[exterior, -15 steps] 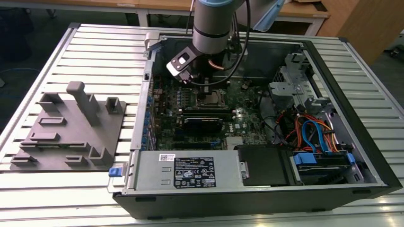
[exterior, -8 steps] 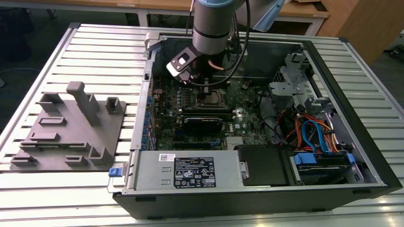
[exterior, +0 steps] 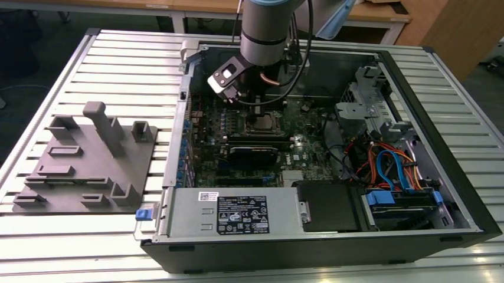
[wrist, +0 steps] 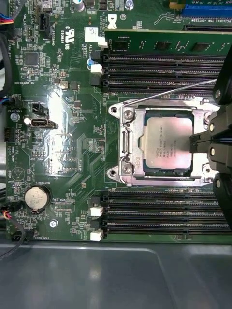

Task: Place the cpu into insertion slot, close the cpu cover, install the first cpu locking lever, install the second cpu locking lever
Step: 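Close the cpu cover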

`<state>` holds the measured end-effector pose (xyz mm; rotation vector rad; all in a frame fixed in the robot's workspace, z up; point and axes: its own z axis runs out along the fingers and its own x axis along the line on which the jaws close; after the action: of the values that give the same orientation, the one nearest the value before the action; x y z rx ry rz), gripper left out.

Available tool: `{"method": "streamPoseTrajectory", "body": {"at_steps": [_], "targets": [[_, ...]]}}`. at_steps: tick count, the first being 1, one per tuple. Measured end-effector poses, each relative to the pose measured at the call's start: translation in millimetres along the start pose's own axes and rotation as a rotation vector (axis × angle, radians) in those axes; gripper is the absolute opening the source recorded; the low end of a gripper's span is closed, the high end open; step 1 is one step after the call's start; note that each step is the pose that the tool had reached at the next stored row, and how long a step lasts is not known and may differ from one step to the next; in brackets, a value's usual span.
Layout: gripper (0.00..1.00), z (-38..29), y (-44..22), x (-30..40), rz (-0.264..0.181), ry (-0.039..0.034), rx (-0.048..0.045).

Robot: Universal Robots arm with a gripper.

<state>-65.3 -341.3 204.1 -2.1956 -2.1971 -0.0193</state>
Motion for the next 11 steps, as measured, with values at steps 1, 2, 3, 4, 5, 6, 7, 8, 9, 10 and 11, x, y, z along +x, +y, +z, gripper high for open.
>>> {"method": "streamPoseTrajectory", "body": {"at_steps": [1, 2, 3, 4, 5, 6, 7, 8, 9, 10, 11], "targets": [[0.1, 0.0, 0.0, 0.0, 0.0, 0.0, 0.0], [0.1, 0.0, 0.0, -0.1, 0.0, -0.0002, 0.0001], [0.1, 0.6, 0.0, -0.1, 0.0, -0.0003, 0.0001], [0.1, 2.0, 0.0, -0.2, 0.0, 0.0, 0.0002], [0.1, 3.7, 0.0, -0.2, 0.0, 0.0004, 0.0002], [0.1, 5.3, -0.1, -0.3, 0.0, 0.0005, 0.0006], [0.1, 6.4, -0.2, -0.6, 0.0, -0.0001, 0.0014], [0.1, 7.2, -0.2, -0.7, 0.0, 0.0002, 0.0016], [0.1, 7.5, -0.2, -0.6, 0.0, 0.0008, 0.0013], [0.1, 7.7, -0.1, -0.5, 0.0, 0.0016, 0.0009], [0.1, 7.8, -0.1, -0.5, 0.0, 0.0022, 0.0005]]}}
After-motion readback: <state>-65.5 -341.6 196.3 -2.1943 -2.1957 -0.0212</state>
